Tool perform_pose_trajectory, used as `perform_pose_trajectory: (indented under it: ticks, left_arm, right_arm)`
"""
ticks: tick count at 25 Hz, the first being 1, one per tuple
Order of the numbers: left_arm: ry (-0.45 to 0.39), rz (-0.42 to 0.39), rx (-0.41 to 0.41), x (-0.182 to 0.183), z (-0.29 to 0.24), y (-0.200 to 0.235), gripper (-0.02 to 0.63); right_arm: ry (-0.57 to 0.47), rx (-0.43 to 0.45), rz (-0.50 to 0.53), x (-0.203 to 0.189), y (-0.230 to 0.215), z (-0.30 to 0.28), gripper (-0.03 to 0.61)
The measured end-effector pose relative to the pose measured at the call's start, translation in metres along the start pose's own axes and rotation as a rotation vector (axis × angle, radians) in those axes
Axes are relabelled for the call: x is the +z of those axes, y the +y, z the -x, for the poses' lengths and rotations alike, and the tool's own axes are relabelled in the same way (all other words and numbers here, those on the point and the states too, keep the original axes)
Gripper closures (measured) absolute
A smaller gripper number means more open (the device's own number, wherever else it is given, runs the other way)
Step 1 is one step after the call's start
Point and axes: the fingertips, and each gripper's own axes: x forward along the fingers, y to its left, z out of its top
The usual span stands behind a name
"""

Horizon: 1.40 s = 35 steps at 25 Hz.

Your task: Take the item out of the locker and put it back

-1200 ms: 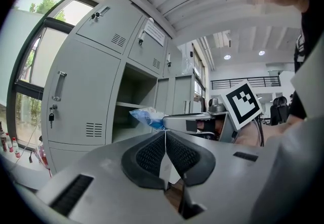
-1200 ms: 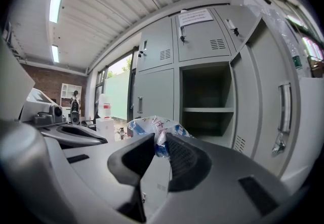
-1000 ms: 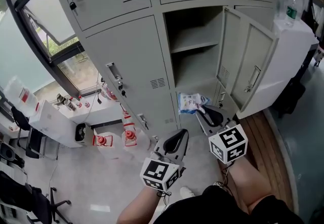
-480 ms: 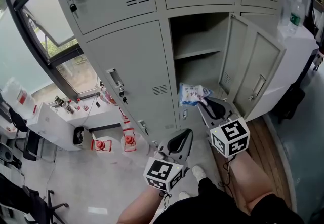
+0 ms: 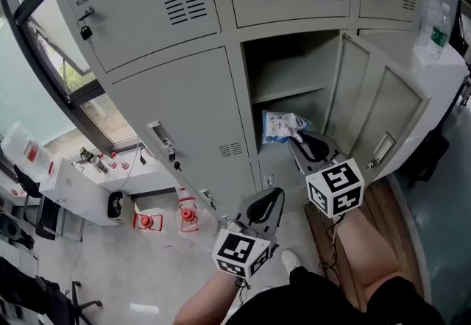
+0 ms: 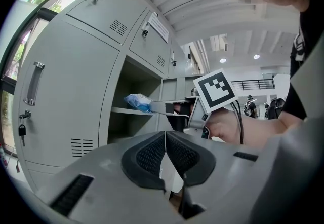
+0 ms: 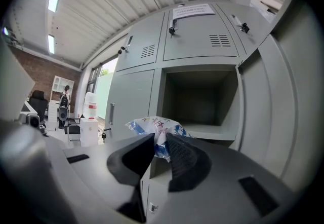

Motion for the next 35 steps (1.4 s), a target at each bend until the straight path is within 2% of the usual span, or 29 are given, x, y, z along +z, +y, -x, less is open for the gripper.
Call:
perform_pose_trajectory:
  ticks: [10,22,35]
  left_arm:
    - [0.002,-0.016,0.009,0.01,-0.039,0.029,0.594]
    - [0.013,-0.016,0.012,0.012,-0.081,0.051,0.595]
    - [0.018,-0.014,0.023,0.009,-0.107,0.073,0.594]
  right_arm:
    - [-0.009,-0.012,-0.002,0.018,-0.046,-0.061,0.454]
    - [0.043,-0.059,0.021,0.016,-0.1,-0.124,0.453]
    - [0.12,-0.057,0.083,0.011,-0.119,-0.172,0.453]
